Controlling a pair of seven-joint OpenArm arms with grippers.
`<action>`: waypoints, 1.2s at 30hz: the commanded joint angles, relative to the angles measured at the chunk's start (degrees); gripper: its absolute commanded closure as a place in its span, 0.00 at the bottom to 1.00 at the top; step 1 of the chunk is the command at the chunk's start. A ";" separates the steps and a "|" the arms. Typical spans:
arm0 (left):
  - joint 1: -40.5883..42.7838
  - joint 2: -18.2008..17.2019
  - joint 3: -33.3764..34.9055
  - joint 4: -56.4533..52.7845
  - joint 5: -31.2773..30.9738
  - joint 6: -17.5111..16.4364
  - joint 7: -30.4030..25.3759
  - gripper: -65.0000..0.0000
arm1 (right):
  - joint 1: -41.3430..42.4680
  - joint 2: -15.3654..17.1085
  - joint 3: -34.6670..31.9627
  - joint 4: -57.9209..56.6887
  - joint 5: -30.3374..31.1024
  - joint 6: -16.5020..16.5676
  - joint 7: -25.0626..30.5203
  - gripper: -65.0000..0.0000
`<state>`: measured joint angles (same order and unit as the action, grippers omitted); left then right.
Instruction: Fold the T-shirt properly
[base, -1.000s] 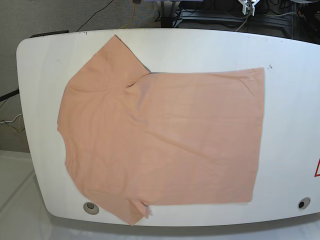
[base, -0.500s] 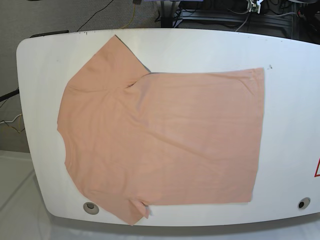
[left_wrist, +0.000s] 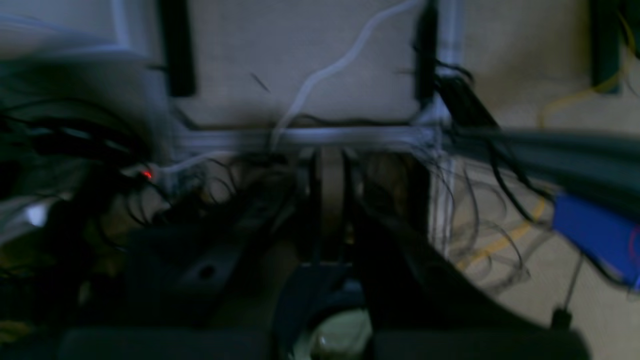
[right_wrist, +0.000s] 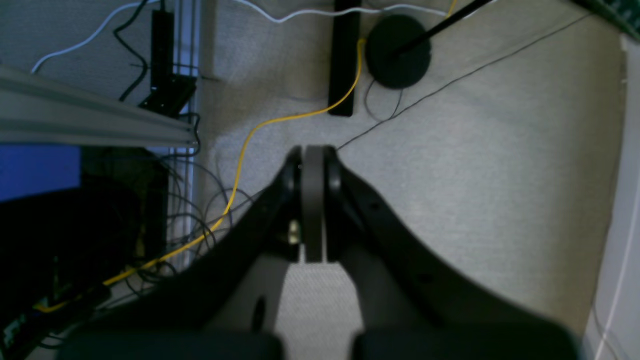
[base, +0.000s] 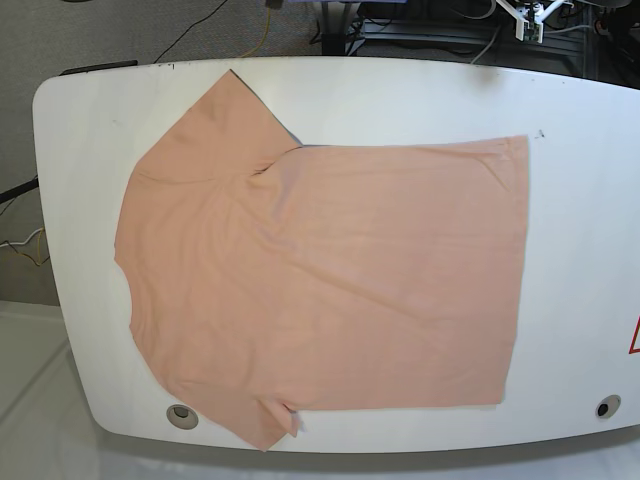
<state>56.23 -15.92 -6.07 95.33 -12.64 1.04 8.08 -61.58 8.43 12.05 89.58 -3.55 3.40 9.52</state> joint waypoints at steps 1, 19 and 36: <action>1.93 -0.43 -0.54 4.04 0.43 -0.17 -0.76 1.00 | -2.75 0.57 0.15 4.12 0.33 0.03 0.46 1.00; 5.33 -2.58 -0.31 16.90 0.41 -0.02 -2.24 1.00 | -1.87 0.11 1.42 18.20 4.03 1.04 -4.22 1.00; 0.55 -4.78 -1.92 17.44 -0.26 -0.12 -2.76 1.00 | 2.03 -0.43 3.87 22.42 9.04 2.93 -3.37 1.00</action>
<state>57.06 -19.49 -8.21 112.60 -12.91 1.04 7.05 -59.70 7.92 16.14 111.70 6.66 7.14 3.99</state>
